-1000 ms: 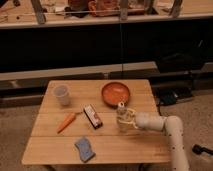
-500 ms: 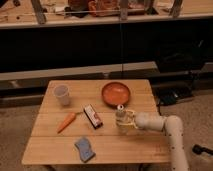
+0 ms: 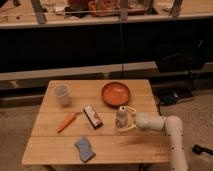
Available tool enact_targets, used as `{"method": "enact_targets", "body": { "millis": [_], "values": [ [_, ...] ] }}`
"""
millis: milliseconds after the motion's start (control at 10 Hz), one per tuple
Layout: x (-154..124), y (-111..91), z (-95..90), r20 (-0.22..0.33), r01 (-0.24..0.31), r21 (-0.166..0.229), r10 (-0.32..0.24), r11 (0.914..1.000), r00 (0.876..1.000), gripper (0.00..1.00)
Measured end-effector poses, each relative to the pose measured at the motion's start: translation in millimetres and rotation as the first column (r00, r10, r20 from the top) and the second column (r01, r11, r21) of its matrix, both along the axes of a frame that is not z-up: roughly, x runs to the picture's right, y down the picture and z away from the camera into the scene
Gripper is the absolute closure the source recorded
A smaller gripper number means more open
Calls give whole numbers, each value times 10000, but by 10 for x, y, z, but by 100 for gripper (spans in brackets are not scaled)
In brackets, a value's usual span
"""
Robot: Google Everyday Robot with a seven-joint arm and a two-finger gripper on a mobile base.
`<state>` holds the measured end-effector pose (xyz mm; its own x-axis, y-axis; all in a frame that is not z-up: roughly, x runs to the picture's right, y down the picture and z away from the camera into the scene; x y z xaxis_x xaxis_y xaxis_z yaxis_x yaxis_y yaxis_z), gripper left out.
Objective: Stand the bottle upright
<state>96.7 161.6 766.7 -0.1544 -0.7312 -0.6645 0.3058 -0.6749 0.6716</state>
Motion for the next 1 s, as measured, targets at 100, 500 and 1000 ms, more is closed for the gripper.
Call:
{"method": "enact_targets", "body": {
  "millis": [100,500,1000],
  "values": [
    [8,-16,-19,-139,166,54,-165,9998,9998,20],
    [-10,-72,-65,-198,750,-165,-754,9970,9970,20],
    [-38,-64,-51,78,1430,-878,-1428,9858,9897,20]
  ]
}}
